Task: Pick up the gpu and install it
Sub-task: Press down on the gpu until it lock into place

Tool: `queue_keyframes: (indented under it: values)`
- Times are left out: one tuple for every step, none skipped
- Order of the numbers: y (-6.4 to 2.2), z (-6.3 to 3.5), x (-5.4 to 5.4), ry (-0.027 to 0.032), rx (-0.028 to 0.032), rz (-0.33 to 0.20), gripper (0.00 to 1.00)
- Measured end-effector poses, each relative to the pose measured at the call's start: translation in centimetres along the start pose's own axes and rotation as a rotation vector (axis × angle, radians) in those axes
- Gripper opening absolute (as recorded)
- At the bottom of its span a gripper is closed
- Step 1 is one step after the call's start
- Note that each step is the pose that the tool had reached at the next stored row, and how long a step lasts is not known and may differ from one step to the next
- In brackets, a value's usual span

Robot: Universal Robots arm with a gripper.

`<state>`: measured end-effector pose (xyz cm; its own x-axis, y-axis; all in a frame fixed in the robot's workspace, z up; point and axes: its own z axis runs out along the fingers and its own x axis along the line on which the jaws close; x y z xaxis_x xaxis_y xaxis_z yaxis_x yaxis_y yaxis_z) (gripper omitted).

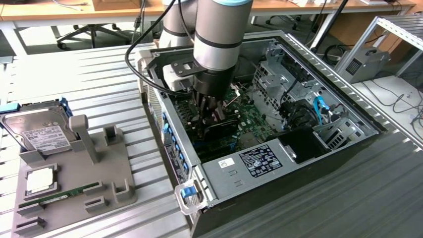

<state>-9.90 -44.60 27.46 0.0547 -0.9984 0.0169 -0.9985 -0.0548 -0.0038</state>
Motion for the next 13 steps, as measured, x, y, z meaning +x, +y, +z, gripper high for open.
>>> queue_keyframes:
  values:
    - [-0.28, -0.01, 0.0, 0.0000, -0.0002, 0.000, 0.11]
    - [-0.93, -0.02, 0.0, -0.0002, -0.0007, 0.000, 0.11]
    - [-1.33, -0.03, 0.1, -0.0001, -0.0013, 0.000, 0.11]
    - [-1.75, -0.03, 0.1, -0.0001, -0.0018, 0.000, 0.11]
    - [-2.13, -0.03, 0.1, -0.0002, -0.0025, 0.000, 0.11]
    - [-2.58, -0.03, 0.1, -0.0002, -0.0034, 0.000, 0.11]
    - [-3.01, -0.03, 0.2, -0.0002, -0.0045, 0.000, 0.11]
    - [-3.46, -0.02, 0.2, -0.0003, -0.0057, 0.000, 0.11]
    - [-3.91, -0.02, 0.2, -0.0004, -0.0068, 0.000, 0.11]
    - [-4.37, -0.02, 0.2, -0.0005, -0.0076, 0.000, 0.11]
    - [-4.88, -0.02, 0.3, -0.0005, -0.0084, 0.000, 0.11]
    - [-5.36, -0.02, 0.3, -0.0006, -0.0091, 0.000, 0.11]
    - [-5.82, -0.02, 0.3, -0.0006, -0.0098, 0.000, 0.11]
